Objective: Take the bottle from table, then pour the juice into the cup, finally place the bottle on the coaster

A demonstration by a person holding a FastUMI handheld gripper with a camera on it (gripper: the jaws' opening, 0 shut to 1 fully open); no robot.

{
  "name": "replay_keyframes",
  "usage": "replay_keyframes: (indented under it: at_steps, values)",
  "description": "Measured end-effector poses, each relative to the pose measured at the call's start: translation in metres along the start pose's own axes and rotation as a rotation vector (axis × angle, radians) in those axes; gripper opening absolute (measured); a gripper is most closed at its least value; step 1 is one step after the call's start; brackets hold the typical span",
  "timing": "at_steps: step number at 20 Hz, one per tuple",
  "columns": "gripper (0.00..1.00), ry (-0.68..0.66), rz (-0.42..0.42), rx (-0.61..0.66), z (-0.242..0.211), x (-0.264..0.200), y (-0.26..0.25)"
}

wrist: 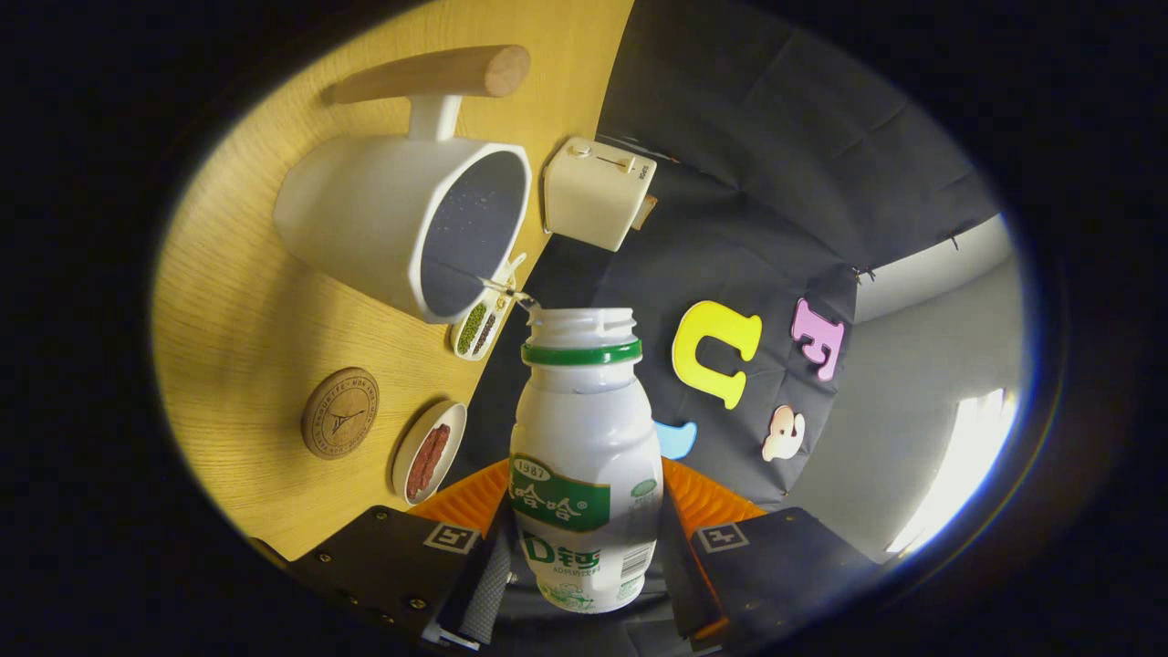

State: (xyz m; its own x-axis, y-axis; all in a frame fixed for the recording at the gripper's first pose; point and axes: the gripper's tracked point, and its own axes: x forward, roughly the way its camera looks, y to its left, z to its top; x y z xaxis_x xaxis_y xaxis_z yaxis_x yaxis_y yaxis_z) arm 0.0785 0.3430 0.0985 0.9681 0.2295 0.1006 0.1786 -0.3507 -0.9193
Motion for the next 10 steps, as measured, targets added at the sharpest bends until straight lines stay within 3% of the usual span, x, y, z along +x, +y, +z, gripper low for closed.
replay_keyframes:
  at_steps: [10]
  values:
    - [0.71, 0.012, 0.007, -0.014, 0.0017, 0.0014, 0.0042]
